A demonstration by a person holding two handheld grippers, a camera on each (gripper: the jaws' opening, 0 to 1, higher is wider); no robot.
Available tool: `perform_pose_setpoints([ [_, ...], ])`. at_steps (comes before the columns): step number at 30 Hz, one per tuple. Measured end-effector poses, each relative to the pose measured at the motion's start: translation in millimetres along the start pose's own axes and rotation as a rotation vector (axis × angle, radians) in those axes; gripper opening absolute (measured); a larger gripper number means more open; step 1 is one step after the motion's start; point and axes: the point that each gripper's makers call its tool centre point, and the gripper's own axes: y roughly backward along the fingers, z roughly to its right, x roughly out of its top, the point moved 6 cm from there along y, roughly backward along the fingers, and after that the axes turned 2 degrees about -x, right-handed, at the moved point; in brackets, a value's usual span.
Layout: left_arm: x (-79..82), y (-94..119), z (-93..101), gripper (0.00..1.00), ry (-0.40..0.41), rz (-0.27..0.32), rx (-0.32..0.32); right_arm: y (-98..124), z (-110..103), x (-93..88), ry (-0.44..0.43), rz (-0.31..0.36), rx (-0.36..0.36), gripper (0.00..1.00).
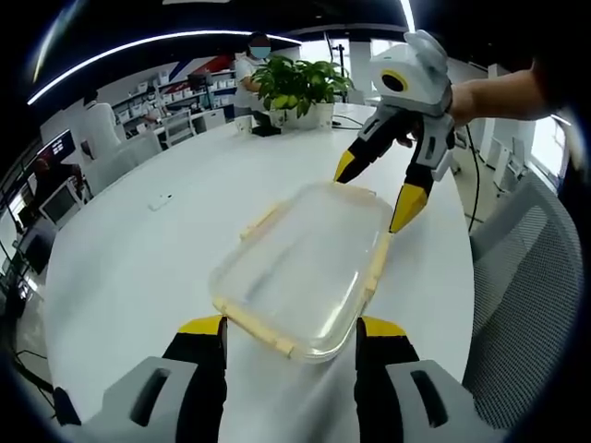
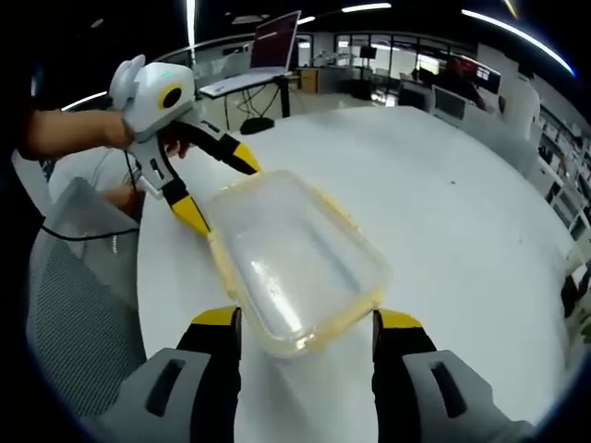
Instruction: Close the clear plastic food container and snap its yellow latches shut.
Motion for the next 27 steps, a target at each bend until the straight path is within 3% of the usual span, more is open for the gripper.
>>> perform_pose_setpoints([
  [18, 7.4, -8.8, -23.5, 0.50, -0.009, -0.020, 0.001, -11.9, 17.0, 12.8, -0.013, -0.004, -0.020, 0.55],
  [27, 4.5, -4.9, -21.6, 0.51, 0.038, -0.012, 0.007, -9.1, 14.9, 12.1, -0.044, 0.014, -0.030, 0.55],
])
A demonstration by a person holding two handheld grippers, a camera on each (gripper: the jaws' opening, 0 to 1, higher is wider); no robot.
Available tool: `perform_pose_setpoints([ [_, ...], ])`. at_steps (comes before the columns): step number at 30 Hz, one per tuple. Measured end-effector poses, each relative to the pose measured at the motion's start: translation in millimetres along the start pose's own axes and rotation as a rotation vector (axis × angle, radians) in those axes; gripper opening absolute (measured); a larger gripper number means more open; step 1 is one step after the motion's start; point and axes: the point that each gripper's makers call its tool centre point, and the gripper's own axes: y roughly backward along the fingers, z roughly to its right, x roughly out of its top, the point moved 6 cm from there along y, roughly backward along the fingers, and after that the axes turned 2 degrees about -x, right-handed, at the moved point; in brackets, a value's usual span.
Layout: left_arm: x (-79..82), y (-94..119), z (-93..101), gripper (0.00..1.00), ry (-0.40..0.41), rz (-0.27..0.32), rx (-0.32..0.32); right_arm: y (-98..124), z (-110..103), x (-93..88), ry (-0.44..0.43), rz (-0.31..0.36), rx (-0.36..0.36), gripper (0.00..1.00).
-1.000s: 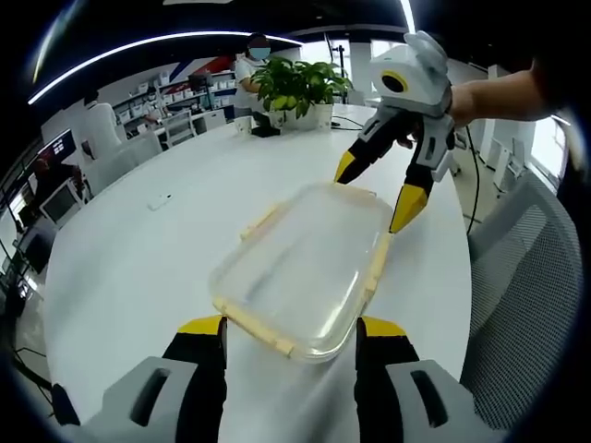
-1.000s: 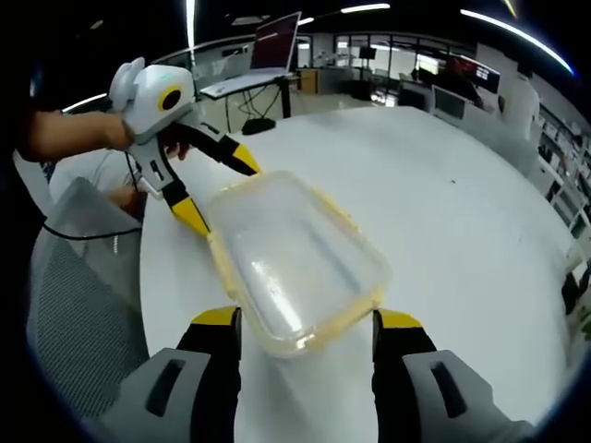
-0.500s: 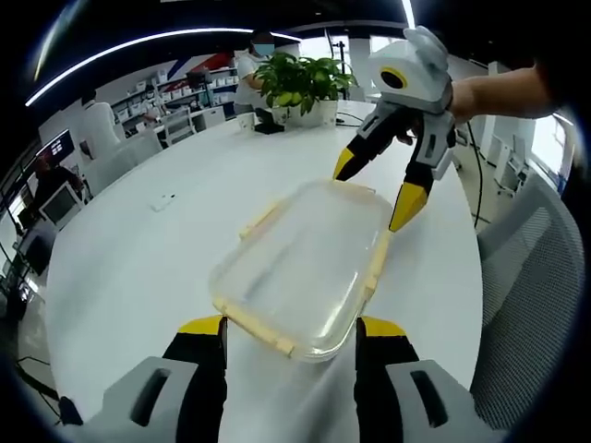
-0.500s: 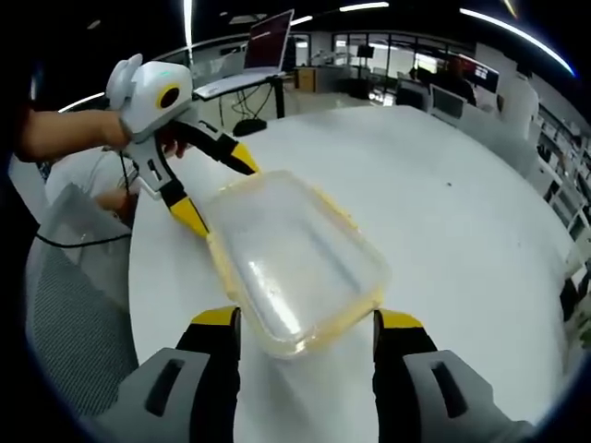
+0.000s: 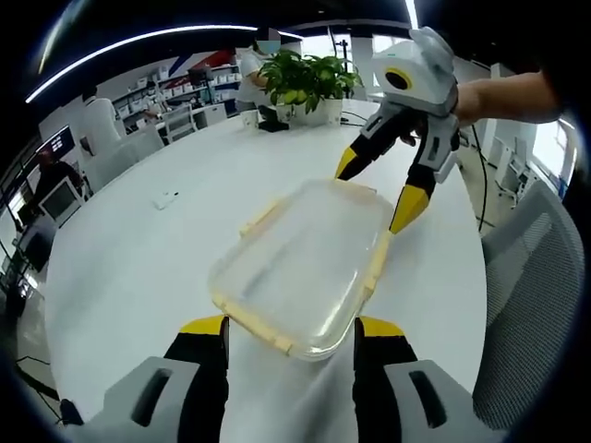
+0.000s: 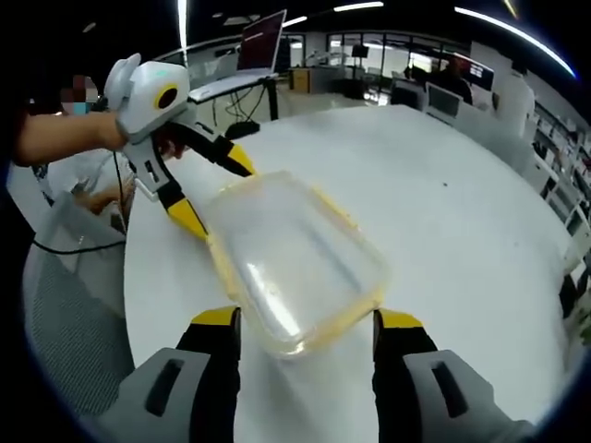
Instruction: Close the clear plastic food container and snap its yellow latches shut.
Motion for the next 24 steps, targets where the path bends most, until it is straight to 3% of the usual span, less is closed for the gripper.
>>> perform_pose_setpoints([
  [13, -2.3, 24.9, 19.3, 0.62, 0.075, 0.078, 0.019, 22.9, -19.6, -14.0, -0.056, 0.079, -0.067, 0.66],
  [18, -7.0, 36.3, 30.7, 0.68, 0.111, 0.104, 0.040, 36.2, -27.1, -19.1, -0.126, 0.139, -0.104, 0.69],
  [24, -12.9, 49.3, 39.8, 0.73, 0.149, 0.134, 0.071, 48.5, -38.4, -35.0, -0.146, 0.154, -0.153, 0.75],
])
